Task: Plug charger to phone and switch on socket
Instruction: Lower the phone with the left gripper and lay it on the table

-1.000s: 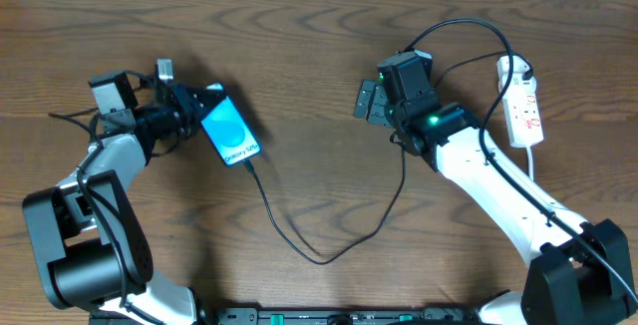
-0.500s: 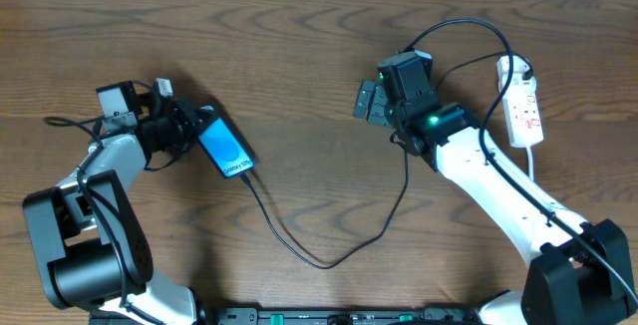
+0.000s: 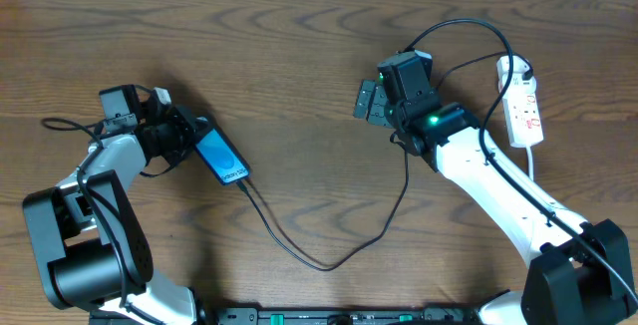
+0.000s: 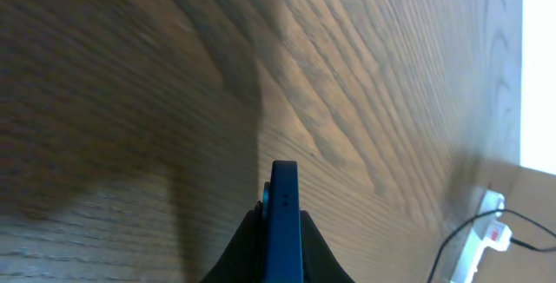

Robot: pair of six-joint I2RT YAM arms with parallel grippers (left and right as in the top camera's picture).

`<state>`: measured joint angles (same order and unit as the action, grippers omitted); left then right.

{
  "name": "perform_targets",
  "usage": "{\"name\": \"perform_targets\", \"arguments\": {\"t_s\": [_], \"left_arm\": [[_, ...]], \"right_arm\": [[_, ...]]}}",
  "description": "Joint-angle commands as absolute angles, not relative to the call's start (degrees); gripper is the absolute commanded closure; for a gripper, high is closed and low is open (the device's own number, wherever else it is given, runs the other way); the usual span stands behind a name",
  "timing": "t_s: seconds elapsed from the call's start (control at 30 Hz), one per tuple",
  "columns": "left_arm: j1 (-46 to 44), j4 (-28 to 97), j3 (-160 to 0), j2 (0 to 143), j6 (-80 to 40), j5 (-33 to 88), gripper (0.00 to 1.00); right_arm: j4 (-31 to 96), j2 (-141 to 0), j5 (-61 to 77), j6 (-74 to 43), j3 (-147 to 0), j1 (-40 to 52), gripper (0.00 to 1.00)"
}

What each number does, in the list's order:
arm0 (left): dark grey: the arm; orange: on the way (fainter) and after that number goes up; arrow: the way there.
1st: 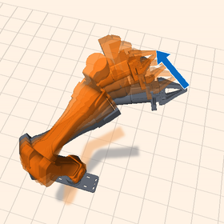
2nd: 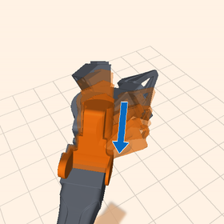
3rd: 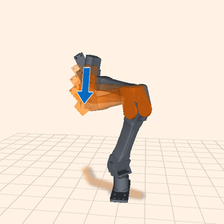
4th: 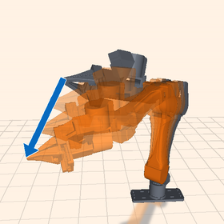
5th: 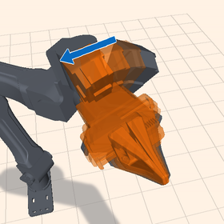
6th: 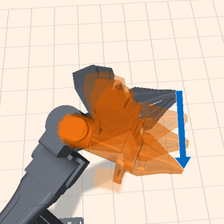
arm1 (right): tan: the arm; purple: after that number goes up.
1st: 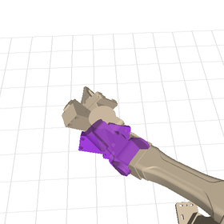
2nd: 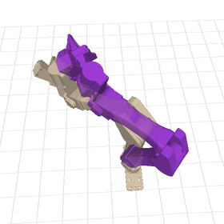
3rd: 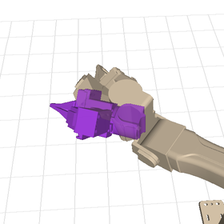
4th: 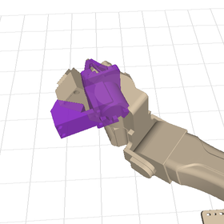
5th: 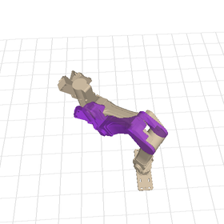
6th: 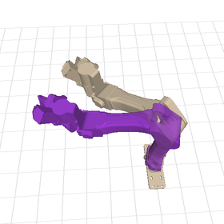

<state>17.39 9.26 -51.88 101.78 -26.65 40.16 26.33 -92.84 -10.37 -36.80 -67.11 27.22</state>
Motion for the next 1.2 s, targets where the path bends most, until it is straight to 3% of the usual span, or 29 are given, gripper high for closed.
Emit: {"name": "perform_targets", "arguments": {"t_s": [0.0, 1.17], "left_arm": [[17.3, 9.8, -51.6, 101.6, -25.5, 38.9, 0.93], [17.3, 12.7, -50.4, 102.8, -25.3, 32.8, 0.92]], "right_arm": [[26.4, -92.2, -11.4, -36.4, -67.5, 26.9, 0.01], [26.4, -92.2, -11.5, -36.3, -67.5, 27.1, 0.01]]}}
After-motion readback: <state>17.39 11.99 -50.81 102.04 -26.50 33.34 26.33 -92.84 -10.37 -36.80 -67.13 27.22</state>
